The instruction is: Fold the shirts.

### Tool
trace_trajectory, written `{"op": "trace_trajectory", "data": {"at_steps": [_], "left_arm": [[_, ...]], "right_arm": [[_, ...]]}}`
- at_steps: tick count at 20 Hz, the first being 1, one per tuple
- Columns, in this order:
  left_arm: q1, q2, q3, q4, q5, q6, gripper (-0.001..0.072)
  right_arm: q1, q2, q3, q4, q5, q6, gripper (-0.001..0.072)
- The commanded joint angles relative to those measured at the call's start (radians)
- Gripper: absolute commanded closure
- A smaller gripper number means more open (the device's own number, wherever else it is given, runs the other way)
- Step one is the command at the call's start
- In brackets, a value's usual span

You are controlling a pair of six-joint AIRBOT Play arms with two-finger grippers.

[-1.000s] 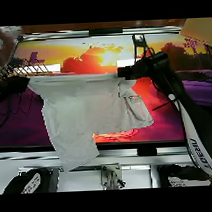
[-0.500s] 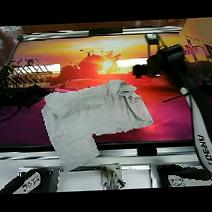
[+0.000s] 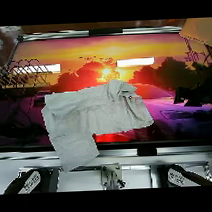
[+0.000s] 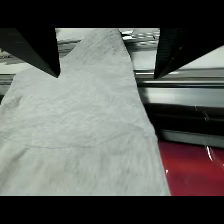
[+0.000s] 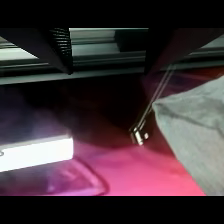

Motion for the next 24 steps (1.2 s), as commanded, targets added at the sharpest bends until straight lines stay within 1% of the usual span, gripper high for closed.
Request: {"op": "trace_trajectory", "data": {"at_steps": [1, 4, 8, 10, 11, 12, 13, 14, 15, 16, 18, 19, 20, 21, 24], "left_arm": [[0.008, 0.034, -0.161, 0.003, 0.079, 0.002, 0.0037], [0.008, 0.023, -0.2, 0.0, 0.136, 0.01, 0.0042], [0.006, -0.017, -0.235, -0.107, 0.207, 0.039, 0.0048], [0.006, -0.034, -0.24, -0.156, 0.235, 0.058, 0.0097], [0.006, -0.05, -0.24, -0.183, 0.227, 0.093, 0.0098], [0.006, -0.064, -0.24, -0.19, 0.221, 0.101, 0.0107], [0.006, -0.077, -0.239, -0.189, 0.221, 0.103, 0.0167], [0.006, -0.086, -0.239, -0.189, 0.222, 0.111, 0.0288], [0.006, -0.091, -0.239, -0.19, 0.222, 0.118, 0.0321], [0.006, -0.093, -0.239, -0.189, 0.223, 0.128, 0.0329], [0.006, -0.093, -0.239, -0.188, 0.224, 0.146, 0.0355], [0.006, -0.093, -0.239, -0.188, 0.225, 0.146, 0.0474], [0.006, -0.093, -0.239, -0.188, 0.224, 0.146, 0.0602], [0.006, -0.093, -0.238, -0.189, 0.219, 0.145, 0.0674], [0.006, -0.093, -0.238, -0.189, 0.209, 0.145, 0.0673]], "right_arm": [[-0.071, 0.038, -0.128, 0.117, -0.037, -0.088, 0.0159], [-0.069, 0.038, -0.138, 0.118, 0.006, -0.091, 0.0159], [-0.069, 0.037, -0.138, 0.117, 0.075, -0.091, 0.0159], [-0.069, 0.037, -0.138, 0.101, 0.092, -0.091, 0.0159], [-0.069, 0.037, -0.138, 0.066, 0.1, -0.09, 0.0159], [-0.069, 0.037, -0.138, 0.02, 0.106, -0.085, 0.0159], [-0.071, 0.037, -0.141, -0.018, 0.108, -0.083, 0.0158], [-0.074, 0.037, -0.149, -0.034, 0.107, -0.084, 0.0155], [-0.077, 0.037, -0.172, -0.02, 0.095, -0.086, 0.0128], [-0.077, 0.037, -0.204, -0.005, 0.09, -0.089, 0.0128], [-0.076, 0.037, -0.296, 0.098, 0.102, -0.102, 0.0128], [-0.076, 0.037, -0.343, 0.154, 0.121, -0.127, 0.0128], [-0.066, 0.037, -0.378, 0.169, 0.142, -0.146, 0.0129], [-0.043, 0.037, -0.409, 0.154, 0.162, -0.159, 0.0129], [0.039, 0.037, -0.467, 0.126, 0.24, -0.172, 0.0128]]}}
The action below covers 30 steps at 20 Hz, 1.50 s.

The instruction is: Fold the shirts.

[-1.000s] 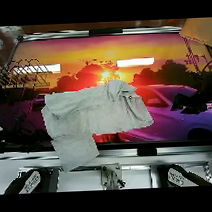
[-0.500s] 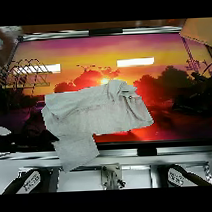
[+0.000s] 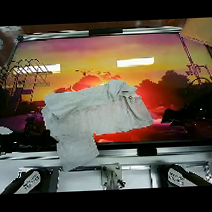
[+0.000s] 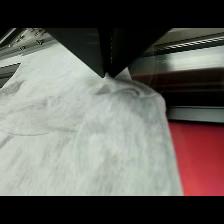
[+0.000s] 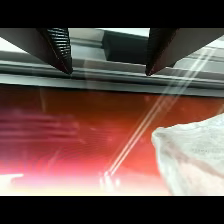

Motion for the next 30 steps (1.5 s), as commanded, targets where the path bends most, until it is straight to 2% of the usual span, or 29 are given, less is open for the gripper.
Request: {"op": "trace_trajectory", "data": {"at_steps": [1, 3, 8, 16, 17, 20, 21, 24, 30], "left_arm": [[0.0, -0.002, 0.0, -0.002, -0.01, 0.006, 0.0673], [0.0, -0.001, 0.0, -0.002, -0.013, 0.006, 0.0673], [0.0, -0.001, 0.0, -0.002, -0.016, 0.006, 0.0673], [0.0, -0.001, 0.0, -0.002, -0.016, 0.002, 0.0673], [0.0, -0.001, 0.0, -0.002, -0.016, 0.002, 0.0673], [0.0, -0.001, 0.0, -0.002, -0.016, 0.002, 0.0673], [0.0, -0.001, 0.0, -0.002, -0.016, 0.002, 0.0673], [0.0, 0.004, 0.008, -0.003, -0.031, 0.003, 0.0673], [0.0, 0.059, 0.126, 0.014, -0.112, 0.014, 0.0675]], "right_arm": [[0.086, 0.0, -0.069, 0.02, 0.1, -0.054, 0.0128], [0.149, 0.0, -0.069, 0.017, 0.146, -0.097, 0.0128], [0.249, -0.008, -0.069, -0.046, 0.24, -0.098, 0.0129], [0.259, -0.127, -0.069, 0.0, 0.303, -0.087, 0.0134], [0.258, -0.126, -0.068, 0.0, 0.315, -0.087, 0.0178], [0.259, -0.126, -0.068, -0.001, 0.322, -0.095, 0.0581], [0.258, -0.126, -0.068, 0.0, 0.313, -0.102, 0.0644], [0.258, -0.108, -0.068, 0.008, 0.286, -0.121, 0.0644], [0.258, 0.045, -0.068, 0.021, 0.285, -0.12, 0.0644]]}}
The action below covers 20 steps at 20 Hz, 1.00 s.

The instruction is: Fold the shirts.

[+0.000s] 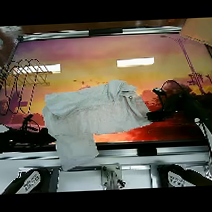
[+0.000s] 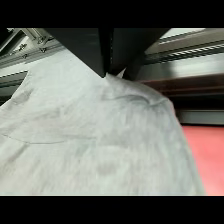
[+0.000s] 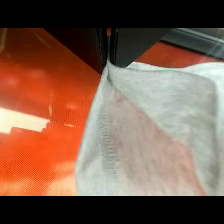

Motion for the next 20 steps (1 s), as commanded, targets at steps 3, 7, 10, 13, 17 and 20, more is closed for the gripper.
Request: {"op": "trace_trajectory", "data": {"at_steps": [3, 7, 10, 13, 17, 20], "left_arm": [[0.0, 0.121, 0.17, 0.002, -0.073, 0.023, 0.0675], [0.001, 0.281, 0.429, -0.061, -0.061, 0.024, 0.0676], [0.001, 0.382, 0.74, -0.277, 0.138, 0.024, 0.0675], [0.001, 0.41, 1.09, -0.312, 0.389, 0.017, 0.0674], [0.001, 0.439, 1.334, -0.308, 0.535, -0.016, 0.0675], [0.001, 0.481, 1.359, -0.164, 0.543, -0.038, 0.0675]], "right_arm": [[0.0, 0.195, 0.019, 0.108, -0.013, -0.002, 0.0644], [0.0, 0.386, 0.184, 0.194, 0.0, -0.001, 0.0644], [0.0, 0.498, 0.421, 0.228, 0.098, 0.008, 0.0644], [0.0, 0.565, 0.681, 0.226, 0.237, 0.052, 0.0644], [0.0, 0.625, 0.895, 0.163, 0.268, 0.083, 0.0644], [0.0, 0.659, 0.963, -0.039, 0.261, 0.19, 0.0644]]}}
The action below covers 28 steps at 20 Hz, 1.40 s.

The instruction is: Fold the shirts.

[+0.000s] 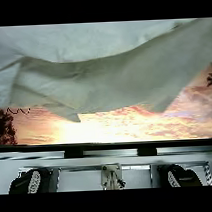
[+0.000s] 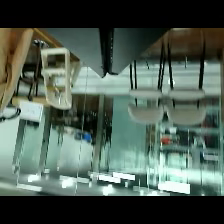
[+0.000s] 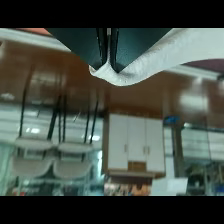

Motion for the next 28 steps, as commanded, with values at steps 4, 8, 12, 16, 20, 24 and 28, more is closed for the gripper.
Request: {"op": "trace_trajectory", "data": {"at_steps": [4, 8, 12, 16, 20, 24, 28], "left_arm": [[0.001, 0.036, 0.061, 0.372, -0.08, -0.185, 0.0675], [0.0, 0.013, -0.09, 0.351, -0.094, -0.192, 0.0675], [-0.001, -0.143, -0.327, 0.318, -0.103, -0.151, 0.0675], [-0.111, -0.442, -0.433, 0.29, -0.079, -0.093, 0.0675], [-0.253, -0.768, -0.423, 0.29, 0.108, -0.042, 0.0675], [-0.282, -1.017, -0.334, 0.172, 0.331, -0.093, 0.0675], [-0.311, -1.194, -0.244, 0.136, 0.418, -0.09, 0.0675]], "right_arm": [[0.0, 0.036, 0.097, -0.357, -0.13, 0.221, 0.0644], [0.0, -0.102, 0.097, -0.377, -0.425, 0.251, 0.0644], [0.0, -0.402, 0.072, -0.414, -0.542, 0.287, 0.0644], [0.0, -0.749, 0.072, -0.384, -0.456, 0.312, 0.0644], [0.0, -1.009, 0.072, -0.274, -0.238, 0.388, 0.0643], [0.0, -1.152, 0.072, -0.116, 0.134, 0.388, 0.0643], [0.0, -1.245, 0.072, -0.075, 0.365, 0.388, 0.0643]]}}
